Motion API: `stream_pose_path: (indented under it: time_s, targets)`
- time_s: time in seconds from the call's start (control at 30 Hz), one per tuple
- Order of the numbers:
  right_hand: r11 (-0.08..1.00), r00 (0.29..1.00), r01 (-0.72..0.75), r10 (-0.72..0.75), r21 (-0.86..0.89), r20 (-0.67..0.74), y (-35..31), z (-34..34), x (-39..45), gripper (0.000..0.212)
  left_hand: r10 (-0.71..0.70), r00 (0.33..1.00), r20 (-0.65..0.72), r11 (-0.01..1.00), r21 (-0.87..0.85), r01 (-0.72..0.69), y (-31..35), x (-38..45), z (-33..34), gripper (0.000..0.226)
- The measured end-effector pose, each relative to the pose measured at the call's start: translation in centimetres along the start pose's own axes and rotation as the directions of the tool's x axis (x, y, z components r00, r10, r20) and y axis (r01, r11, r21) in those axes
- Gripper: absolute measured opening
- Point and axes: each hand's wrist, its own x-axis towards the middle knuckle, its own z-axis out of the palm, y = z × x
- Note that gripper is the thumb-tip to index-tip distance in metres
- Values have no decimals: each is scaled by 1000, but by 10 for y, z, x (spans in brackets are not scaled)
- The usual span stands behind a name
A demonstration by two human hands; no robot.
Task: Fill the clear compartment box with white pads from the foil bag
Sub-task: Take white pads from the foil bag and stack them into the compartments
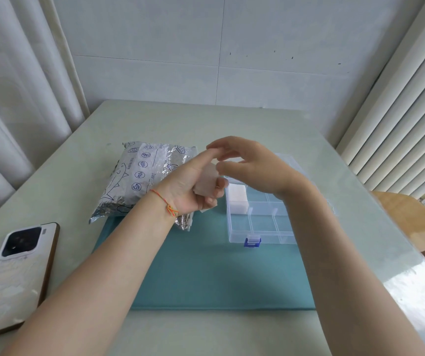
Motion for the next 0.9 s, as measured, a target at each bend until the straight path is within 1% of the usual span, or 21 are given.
stream_pose_path:
  time_s: [0.07, 0.13, 0.27, 0.33, 0.47, 0.6, 0.7, 0.83, 0.9]
  targets:
    - [1000, 999, -14, 15, 9, -53, -1, 1, 1, 32, 0, 999, 40, 1000, 5, -1, 1, 0, 0, 49]
    - [999, 997, -31, 28, -34, -65, -1, 3, 1, 33, -12, 997, 81, 1000, -14, 13, 1, 1, -2, 64]
    - [996, 999, -28, 25, -86, -39, -3, 5, 0, 21, -16, 993, 117, 999, -44, 22, 0, 2, -4, 78]
    - [995, 999, -19, 14, -100, -49, -3, 7, 1, 20, -14, 995, 101, 998, -55, 20, -1, 3, -4, 77]
    - [994, 994, 19, -30, -111, -102, 0, 11, 4, 19, -15, 999, 44, 996, -85, 19, -1, 3, -3, 61]
    - [988, 990, 31, -51, -151, -128, 0, 17, 5, 18, -30, 999, 15, 988, -152, 32, -1, 3, -4, 66]
    - [983, 991, 20, -44, -181, -128, -1, 21, 7, 19, -51, 998, -23, 974, -222, 44, 1, 2, -4, 62]
    - [989, 991, 2, -21, -148, -131, -2, 21, 5, 20, -63, 997, -48, 976, -211, 51, 1, 4, -6, 60]
    - [989, 992, -6, -12, -148, -122, -5, 21, 4, 22, -65, 996, -60, 969, -242, 48, 0, 5, -6, 56]
